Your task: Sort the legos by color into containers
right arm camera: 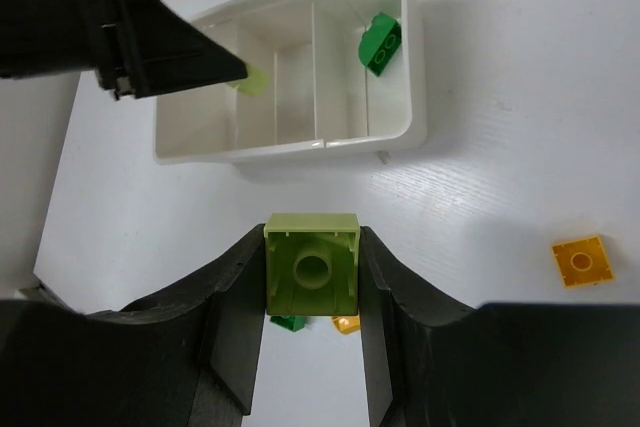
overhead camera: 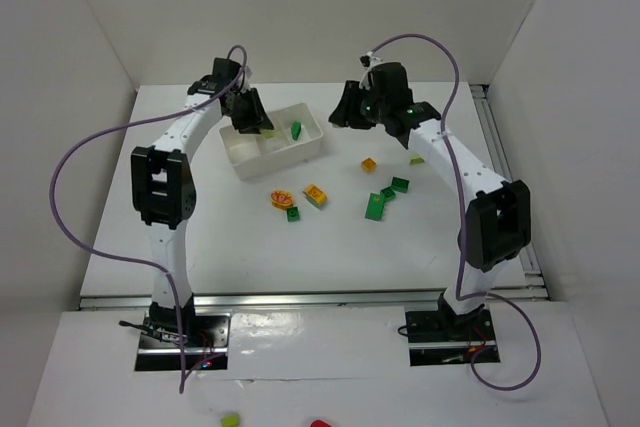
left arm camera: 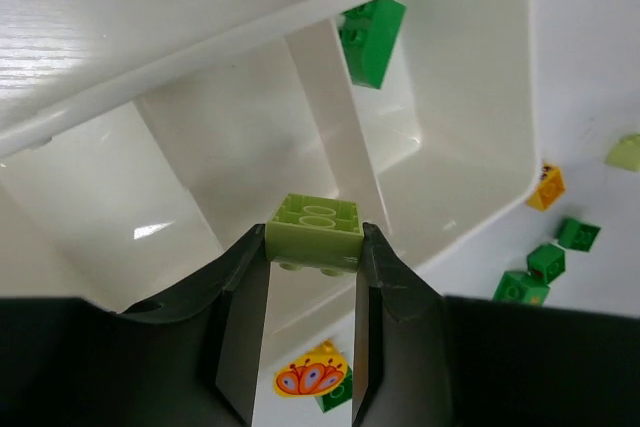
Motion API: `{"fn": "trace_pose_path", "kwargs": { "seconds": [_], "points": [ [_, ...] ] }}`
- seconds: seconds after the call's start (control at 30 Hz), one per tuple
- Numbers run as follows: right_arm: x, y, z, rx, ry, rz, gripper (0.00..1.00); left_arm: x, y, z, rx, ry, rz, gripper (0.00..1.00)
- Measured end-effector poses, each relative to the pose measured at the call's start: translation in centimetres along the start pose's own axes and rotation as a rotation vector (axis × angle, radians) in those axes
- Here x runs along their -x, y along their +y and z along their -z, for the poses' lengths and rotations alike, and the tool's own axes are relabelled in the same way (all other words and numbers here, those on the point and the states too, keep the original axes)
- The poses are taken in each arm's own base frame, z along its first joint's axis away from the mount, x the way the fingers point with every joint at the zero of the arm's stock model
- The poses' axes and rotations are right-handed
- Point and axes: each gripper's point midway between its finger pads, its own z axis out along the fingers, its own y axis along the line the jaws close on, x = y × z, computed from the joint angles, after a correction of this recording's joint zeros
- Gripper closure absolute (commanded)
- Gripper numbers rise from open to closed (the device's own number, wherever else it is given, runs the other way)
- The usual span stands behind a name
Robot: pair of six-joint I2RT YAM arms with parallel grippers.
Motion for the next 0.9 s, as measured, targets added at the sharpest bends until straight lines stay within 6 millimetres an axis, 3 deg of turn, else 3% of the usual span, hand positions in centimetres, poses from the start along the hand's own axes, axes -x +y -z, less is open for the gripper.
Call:
{"fn": "trace_pose_path", "kwargs": {
  "seconds": [0.03,0.07,0.2,0.33,0.43,0.53,0.7,0.77,0.83,0.9],
  "points": [
    [-0.2,0.2,-0.1,-0.003,0.003,0.006,0.74,0.0,0.3,-0.6,0.010,0.007,0.000,0.75],
    [-0.4,0.4,-0.2,-0.002,0.010,0.010,0.74,-0.1,0.5,-1.0,0.024,0.015,0.002,0.47],
    [-0.8,1.1,-1.3,-0.004,0.024,0.027,0.74,-0.4,1.1,-1.4,0.056,0.037,-0.011,0.15],
    [-0.8,1.9,-3.7,-0.003,0.039,0.057,0.74,-0.3,1.1,-0.6,0.076,0.038,-0.012,0.08],
    [-0.7,3.3,-6.2,0.008,0.052,0.094,0.74,0.0,1.2,1.2,0.113,0.019,-0.015,0.04],
    [-0.6,5.2,-9.2,0.033,0.046,0.139,0.74,1.6,0.4,5.5,0.136,-0.071,-0.029,0.00],
    [-1.8,7.2,-13.3,0.061,0.051,0.190,0.71,4.6,-0.9,15.8,0.125,-0.296,-0.026,0.00],
    [-2.8,7.4,-14.5,0.068,0.067,0.200,0.70,5.4,-0.5,19.0,0.136,-0.373,-0.012,0.00],
    [-4.1,7.2,-15.9,0.075,0.088,0.207,0.67,5.3,0.4,21.0,0.167,-0.417,0.012,0.00],
    [-5.4,7.1,-17.1,0.083,0.111,0.211,0.61,4.7,1.3,21.3,0.195,-0.424,0.040,0.00]
  ]
}}
